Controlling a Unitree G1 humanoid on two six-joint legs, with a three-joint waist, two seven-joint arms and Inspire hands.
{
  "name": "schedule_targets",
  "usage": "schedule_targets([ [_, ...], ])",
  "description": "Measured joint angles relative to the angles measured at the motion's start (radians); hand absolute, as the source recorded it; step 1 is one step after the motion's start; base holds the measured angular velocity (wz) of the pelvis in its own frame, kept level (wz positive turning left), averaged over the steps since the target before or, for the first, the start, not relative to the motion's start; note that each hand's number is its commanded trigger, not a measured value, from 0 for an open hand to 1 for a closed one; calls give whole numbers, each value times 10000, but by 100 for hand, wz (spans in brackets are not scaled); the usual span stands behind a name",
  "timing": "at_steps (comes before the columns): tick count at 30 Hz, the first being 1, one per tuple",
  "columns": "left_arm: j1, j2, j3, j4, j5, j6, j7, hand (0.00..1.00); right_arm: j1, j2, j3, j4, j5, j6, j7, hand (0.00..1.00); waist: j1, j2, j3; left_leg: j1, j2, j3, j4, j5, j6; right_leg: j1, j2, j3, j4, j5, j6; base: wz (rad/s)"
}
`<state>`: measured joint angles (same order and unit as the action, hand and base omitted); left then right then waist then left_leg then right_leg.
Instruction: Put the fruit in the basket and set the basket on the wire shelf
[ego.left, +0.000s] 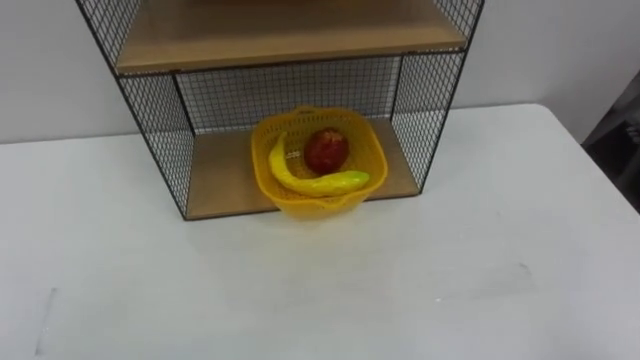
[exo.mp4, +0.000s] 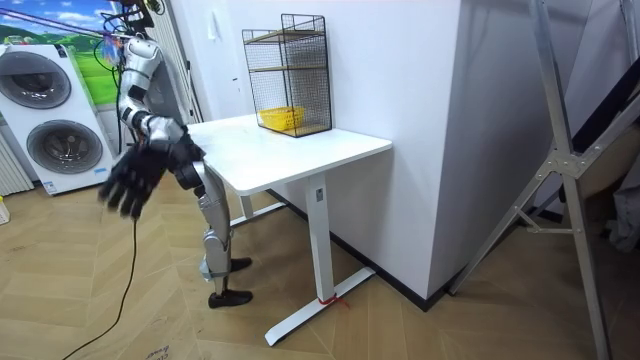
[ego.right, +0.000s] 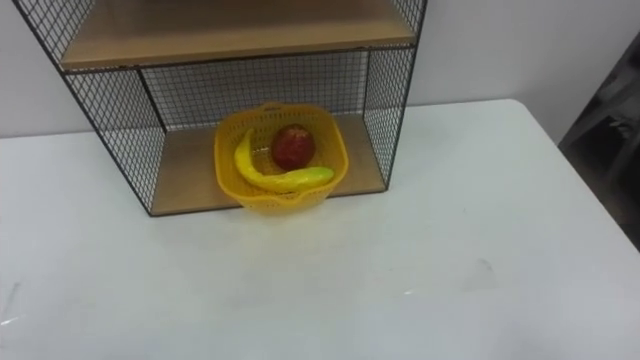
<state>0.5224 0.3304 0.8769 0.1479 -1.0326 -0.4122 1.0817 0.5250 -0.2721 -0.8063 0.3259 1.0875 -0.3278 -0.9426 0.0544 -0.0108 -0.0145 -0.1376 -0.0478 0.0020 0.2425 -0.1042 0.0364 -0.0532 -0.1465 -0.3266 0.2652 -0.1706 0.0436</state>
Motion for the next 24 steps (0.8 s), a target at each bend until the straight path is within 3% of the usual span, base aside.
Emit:
schedule_targets([
  [1, -15, 12, -52, 550, -437, 49, -26, 0, -2, -1, 2, 480, 365, 96, 61, 0, -6, 1, 1, -36, 1, 21, -16, -9, 13, -33, -7, -2, -2, -1, 2, 4],
  [3, -44, -40, -559, 2839, -1727, 228, -362, 0, -61, 38, 15, 2919, 1288, 351, 600, 0, 7, -17, -17, -90, -6, 82, -68, -16, 21, -61, -67, -31, -16, -17, 28, 10],
  [4, -52, -116, -683, 3317, -1816, 256, -502, 0, -124, 78, 15, 3567, 1339, 387, 791, 0, 9, -16, -21, -90, 15, 123, -68, -17, 23, -33, -68, -49, -36, -17, 28, 10],
  [8, -140, -961, -2142, 6598, -1563, 649, -1925, 0, -862, 586, 1215, 7668, -34, 790, 2171, 0, -163, -45, -44, 292, 18, 152, -139, -27, 31, 417, -83, -142, -131, -32, 53, 4],
  [10, -258, -1428, -2879, 7952, -441, 1079, -2772, 0, -1282, 788, 2317, 8945, -1553, 1263, 2841, 0, -195, -54, -53, 573, 8, 228, -386, -28, 29, 542, -40, 80, -125, -34, 56, -20],
  [12, -684, -1823, -3759, 9422, 1768, 1732, -3976, 0, -1916, 879, 3560, 10258, -3529, 1986, 3763, 0, -260, -62, -56, 864, 22, 277, -530, -22, 23, 816, 51, 247, -303, -35, 69, 4],
  [13, -770, -1857, -4011, 9676, 2408, 1905, -4245, 0, -2050, 908, 3743, 10448, -4066, 2110, 3950, 0, -299, -81, -42, 937, 26, 276, -527, -22, 23, 905, 52, 228, -305, -35, 69, 18],
  [15, -1022, -1853, -5440, 9905, 5300, 2621, -5283, 0, -2525, 909, 4806, 10610, -5930, 2518, 4678, 0, -487, -142, -40, 1055, 12, 143, -490, -22, 24, 1100, 95, 184, -311, -33, 66, 21],
  [18, -1655, -1772, -7045, 9817, 7641, 3139, -6279, 0, -3188, 706, 5948, 10353, -7139, 2853, 5448, 0, -554, -147, -31, 1086, 19, 151, -555, 3, -13, 1069, 103, 184, -311, -17, 40, 8],
  [21, -2431, -1767, -7485, 9897, 8976, 3407, -7211, 0, -3550, 677, 6390, 9810, -8631, 3034, 6157, 0, -557, -159, -24, 1134, 47, 157, -512, 10, -19, 1098, 161, 227, -302, 21, -21, -13],
  [24, -2380, -1718, -7642, 9939, 9555, 3727, -7843, 0, -3456, 668, 6812, 9316, -9268, 3182, 6600, 0, -495, -165, -5, 1157, 88, 187, -368, 11, -20, 1188, 273, 271, -314, 36, -41, -6],
])
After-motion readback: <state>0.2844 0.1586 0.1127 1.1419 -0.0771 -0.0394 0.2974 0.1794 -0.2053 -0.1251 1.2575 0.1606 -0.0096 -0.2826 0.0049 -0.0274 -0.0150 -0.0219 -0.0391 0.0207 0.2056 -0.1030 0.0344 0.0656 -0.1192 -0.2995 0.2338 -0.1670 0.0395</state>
